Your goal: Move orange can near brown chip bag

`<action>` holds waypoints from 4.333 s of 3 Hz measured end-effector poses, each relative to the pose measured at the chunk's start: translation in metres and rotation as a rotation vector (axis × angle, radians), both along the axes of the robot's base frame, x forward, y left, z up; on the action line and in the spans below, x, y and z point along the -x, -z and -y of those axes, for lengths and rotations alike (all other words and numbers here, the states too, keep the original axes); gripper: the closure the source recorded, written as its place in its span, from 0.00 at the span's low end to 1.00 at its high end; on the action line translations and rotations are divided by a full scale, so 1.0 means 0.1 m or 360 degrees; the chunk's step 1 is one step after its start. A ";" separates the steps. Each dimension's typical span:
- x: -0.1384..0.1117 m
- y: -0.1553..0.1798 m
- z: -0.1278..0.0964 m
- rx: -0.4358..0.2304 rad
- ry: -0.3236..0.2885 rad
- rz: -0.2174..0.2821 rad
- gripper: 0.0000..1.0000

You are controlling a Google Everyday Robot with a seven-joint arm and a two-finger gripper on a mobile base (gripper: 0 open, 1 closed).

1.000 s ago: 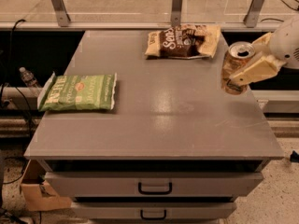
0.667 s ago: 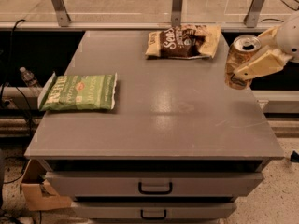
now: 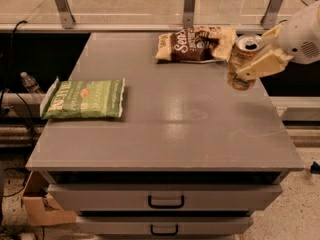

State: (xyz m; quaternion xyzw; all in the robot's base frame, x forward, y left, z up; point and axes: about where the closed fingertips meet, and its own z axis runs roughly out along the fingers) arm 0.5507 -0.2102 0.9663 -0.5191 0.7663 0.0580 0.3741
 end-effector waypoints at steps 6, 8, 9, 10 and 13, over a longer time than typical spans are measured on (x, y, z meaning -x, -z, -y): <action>-1.75 0.63 -0.64 -0.0201 0.0302 -0.0299 1.00; -1.87 0.73 -0.63 -0.0204 0.0322 -0.0242 0.59; -1.87 0.75 -0.65 -0.0203 0.0317 -0.0249 0.36; -1.88 0.78 -0.67 -0.0202 0.0312 -0.0256 0.13; -1.86 0.67 -0.65 -0.0167 0.0286 -0.0217 0.00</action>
Offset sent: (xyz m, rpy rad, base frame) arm 0.1373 0.0869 -0.0247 0.0897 0.1869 -0.0660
